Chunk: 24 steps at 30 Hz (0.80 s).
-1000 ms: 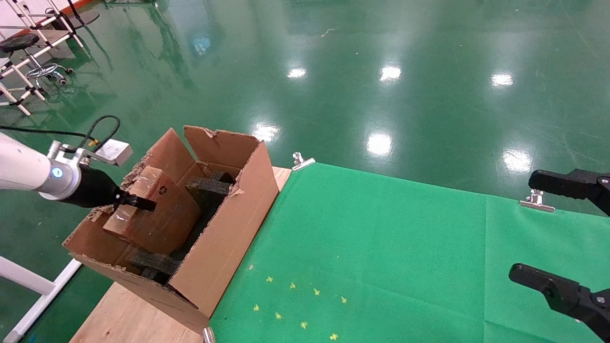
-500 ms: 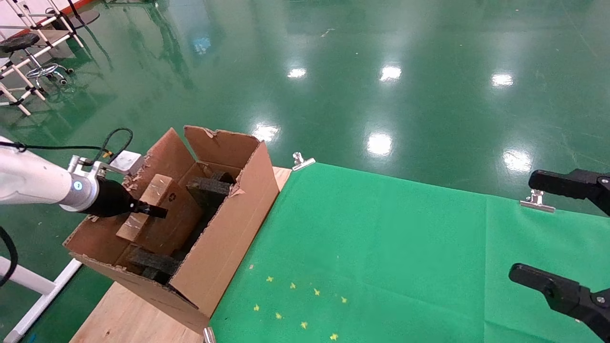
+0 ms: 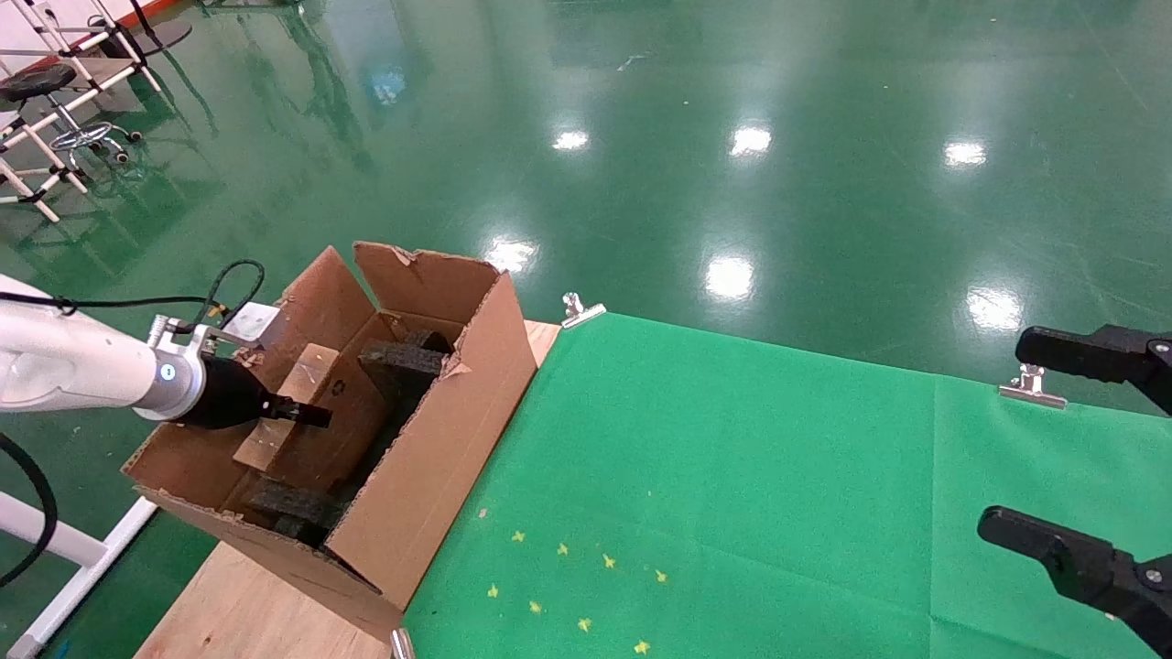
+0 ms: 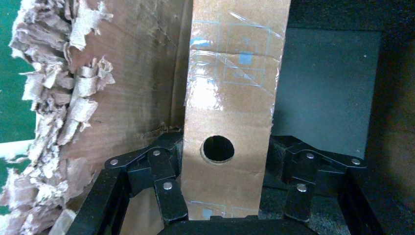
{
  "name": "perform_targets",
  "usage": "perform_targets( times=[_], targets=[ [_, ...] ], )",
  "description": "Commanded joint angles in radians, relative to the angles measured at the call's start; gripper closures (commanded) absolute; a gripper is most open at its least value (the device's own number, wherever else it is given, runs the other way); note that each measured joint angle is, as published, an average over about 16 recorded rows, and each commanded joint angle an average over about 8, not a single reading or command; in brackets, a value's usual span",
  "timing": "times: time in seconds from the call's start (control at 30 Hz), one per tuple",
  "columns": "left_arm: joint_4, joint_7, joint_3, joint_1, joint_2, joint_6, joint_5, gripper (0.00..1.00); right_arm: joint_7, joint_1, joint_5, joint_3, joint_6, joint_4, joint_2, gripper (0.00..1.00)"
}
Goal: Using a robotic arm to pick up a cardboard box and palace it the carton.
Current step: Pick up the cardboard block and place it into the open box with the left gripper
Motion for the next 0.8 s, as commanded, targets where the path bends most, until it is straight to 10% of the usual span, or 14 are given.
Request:
perform_targets(
  times=[0.03,0.2,0.8],
  targets=[
    [0.0,-0.003,-0.001,0.005,0.002,-0.006,-0.002,0.58,0.0,0.0,0.0,0.0,0.0,0.0,0.0,0.0],
    [0.0,-0.004,-0.002,0.008,0.003,-0.011,-0.003,0.02,0.0,0.0,0.0,0.0,0.0,0.0,0.0,0.0],
    [0.003,-0.007,0.001,-0.008,-0.004,0.003,0.002,0.0,0.0,0.0,0.0,0.0,0.0,0.0,0.0,0.0]
  ],
)
